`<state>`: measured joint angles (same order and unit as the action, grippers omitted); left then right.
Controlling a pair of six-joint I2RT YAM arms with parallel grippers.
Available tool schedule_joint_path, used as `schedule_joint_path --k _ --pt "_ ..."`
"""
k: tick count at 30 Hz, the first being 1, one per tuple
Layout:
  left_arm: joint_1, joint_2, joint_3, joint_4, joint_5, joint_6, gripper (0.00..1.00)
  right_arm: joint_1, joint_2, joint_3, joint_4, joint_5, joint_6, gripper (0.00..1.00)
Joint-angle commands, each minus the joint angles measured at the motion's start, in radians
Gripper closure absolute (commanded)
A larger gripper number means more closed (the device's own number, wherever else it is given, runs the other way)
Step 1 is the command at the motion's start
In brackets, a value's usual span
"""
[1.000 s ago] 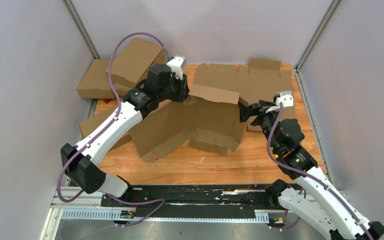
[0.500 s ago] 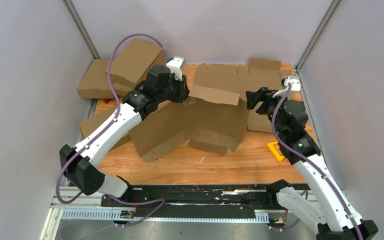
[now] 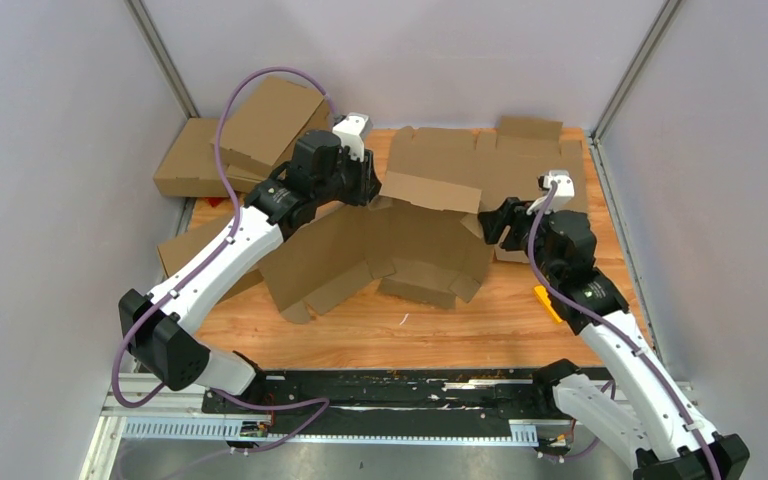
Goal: Fold the paper box
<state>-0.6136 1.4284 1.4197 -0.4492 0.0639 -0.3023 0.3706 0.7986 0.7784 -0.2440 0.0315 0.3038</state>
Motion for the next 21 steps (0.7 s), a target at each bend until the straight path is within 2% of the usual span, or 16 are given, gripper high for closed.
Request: schedule_joint_path --k 1,8,12,21 --pt "-0.002 -0.019 -0.013 -0.022 0.03 -0.02 0.66 -0.003 0.035 0.033 0.035 -0.04 -0.033 0.44" --pt "-0.002 -0.019 -0.003 -0.025 0.032 -0.018 0.66 -0.004 0.098 0.072 0.048 -0.111 -0.045 0.59" --pt "-0.002 -0.016 0.019 -0.041 0.036 -0.013 0.65 -0.003 0.087 0.065 0.053 -0.122 -0.048 0.59" --pt "-0.002 -0.05 0.09 -0.083 0.02 0.005 0.36 -0.002 0.096 0.068 0.05 -0.111 -0.054 0.6"
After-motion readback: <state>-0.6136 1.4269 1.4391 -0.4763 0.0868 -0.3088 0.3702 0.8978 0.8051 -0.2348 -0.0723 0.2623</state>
